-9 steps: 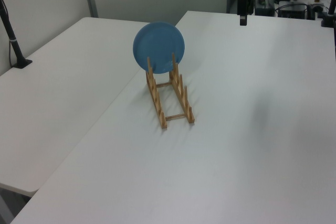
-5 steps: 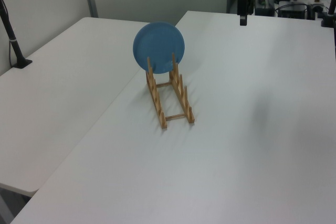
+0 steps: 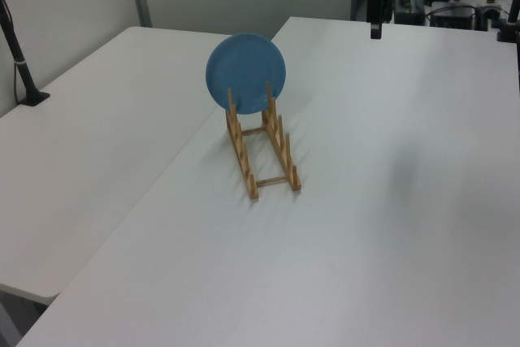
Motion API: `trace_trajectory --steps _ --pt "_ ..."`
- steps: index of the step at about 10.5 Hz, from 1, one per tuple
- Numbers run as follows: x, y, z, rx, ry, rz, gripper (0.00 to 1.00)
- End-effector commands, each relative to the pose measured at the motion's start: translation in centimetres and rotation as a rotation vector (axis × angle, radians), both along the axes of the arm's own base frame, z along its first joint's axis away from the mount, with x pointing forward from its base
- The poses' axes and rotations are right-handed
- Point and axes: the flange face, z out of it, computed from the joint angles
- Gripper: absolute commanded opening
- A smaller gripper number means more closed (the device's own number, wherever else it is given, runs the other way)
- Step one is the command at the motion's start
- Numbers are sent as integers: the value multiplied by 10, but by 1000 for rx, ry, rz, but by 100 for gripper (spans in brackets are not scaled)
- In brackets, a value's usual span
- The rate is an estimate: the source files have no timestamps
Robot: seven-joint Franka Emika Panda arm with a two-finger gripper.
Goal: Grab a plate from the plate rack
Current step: 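Move the open gripper down toward the rim of the blue plate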
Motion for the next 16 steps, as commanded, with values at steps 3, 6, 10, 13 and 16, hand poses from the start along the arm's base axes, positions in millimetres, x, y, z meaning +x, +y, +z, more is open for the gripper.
trace_trajectory --steps 3,6,10,13,16 --pt "43 11 15 64 -259 -30 100" --pt "85 35 6 -4 -481 -30 100" --pt "123 38 -36 -104 -638 10 87" --pt "138 45 -70 -156 -663 46 48" --pt "145 48 -70 -206 -713 60 35"
